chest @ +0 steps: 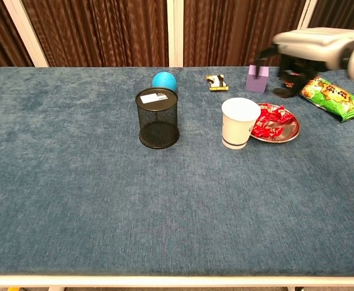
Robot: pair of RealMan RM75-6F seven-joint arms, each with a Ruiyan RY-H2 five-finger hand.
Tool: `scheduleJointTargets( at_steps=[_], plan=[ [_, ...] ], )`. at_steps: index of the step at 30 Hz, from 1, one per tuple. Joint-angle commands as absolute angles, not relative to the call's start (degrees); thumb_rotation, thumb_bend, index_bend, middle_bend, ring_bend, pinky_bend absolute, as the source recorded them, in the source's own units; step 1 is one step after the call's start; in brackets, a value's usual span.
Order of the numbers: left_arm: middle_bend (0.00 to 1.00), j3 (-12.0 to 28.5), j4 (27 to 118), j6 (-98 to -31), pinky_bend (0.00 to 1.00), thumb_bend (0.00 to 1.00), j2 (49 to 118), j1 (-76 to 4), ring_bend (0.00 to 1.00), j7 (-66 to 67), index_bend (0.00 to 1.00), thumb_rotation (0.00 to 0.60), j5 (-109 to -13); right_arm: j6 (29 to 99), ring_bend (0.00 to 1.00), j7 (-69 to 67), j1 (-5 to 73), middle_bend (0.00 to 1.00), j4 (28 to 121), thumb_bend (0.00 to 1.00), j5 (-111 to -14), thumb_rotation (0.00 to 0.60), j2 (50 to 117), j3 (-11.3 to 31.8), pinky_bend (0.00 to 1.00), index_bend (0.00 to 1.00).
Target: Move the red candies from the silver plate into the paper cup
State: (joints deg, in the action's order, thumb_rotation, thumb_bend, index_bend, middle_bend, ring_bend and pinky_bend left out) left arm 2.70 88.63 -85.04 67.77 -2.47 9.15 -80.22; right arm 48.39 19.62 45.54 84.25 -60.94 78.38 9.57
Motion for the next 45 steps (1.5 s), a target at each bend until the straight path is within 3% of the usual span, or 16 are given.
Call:
scheduleJointTargets(
  at_steps=[1,11,30,40,45],
  plan=[
    [0.09,2.75,88.62,-84.95,0.06,0.0,67.98,-2.6,0.07,9.24,0.24,0.6,-80.34,47.33,0.92,19.7,44.97,0.87,82.99,0.33,-59.25,0.6,78.26,8.44,1.0,0.39],
    [0.09,2.53,88.86,-84.85,0.06,0.0,67.88,-2.4,0.07,9.29,0.24,0.6,-80.29,40.3,0.92,21.32,47.04,0.87,72.96,0.3,-53.78,0.6,85.54,5.76,1.0,0.4],
    [0.09,2.46,88.33,-84.3,0.06,0.0,68.13,-2.24,0.07,8.9,0.24,0.6,-79.74,38.4,0.92,22.8,48.93,0.87,65.7,0.3,-52.91,0.6,90.95,5.18,1.0,0.4],
    [0.09,2.56,88.14,-84.04,0.06,0.0,68.16,-2.25,0.07,8.65,0.24,0.6,-79.47,38.5,0.93,23.56,49.52,0.87,63.24,0.33,-52.11,0.6,92.68,5.49,1.0,0.6],
    [0.09,2.59,88.08,-84.14,0.06,0.0,68.07,-2.16,0.07,8.45,0.24,0.6,-79.44,41.88,0.93,22.66,48.45,0.87,68.1,0.35,-53.54,0.6,88.77,6.56,1.0,0.64]
  ],
)
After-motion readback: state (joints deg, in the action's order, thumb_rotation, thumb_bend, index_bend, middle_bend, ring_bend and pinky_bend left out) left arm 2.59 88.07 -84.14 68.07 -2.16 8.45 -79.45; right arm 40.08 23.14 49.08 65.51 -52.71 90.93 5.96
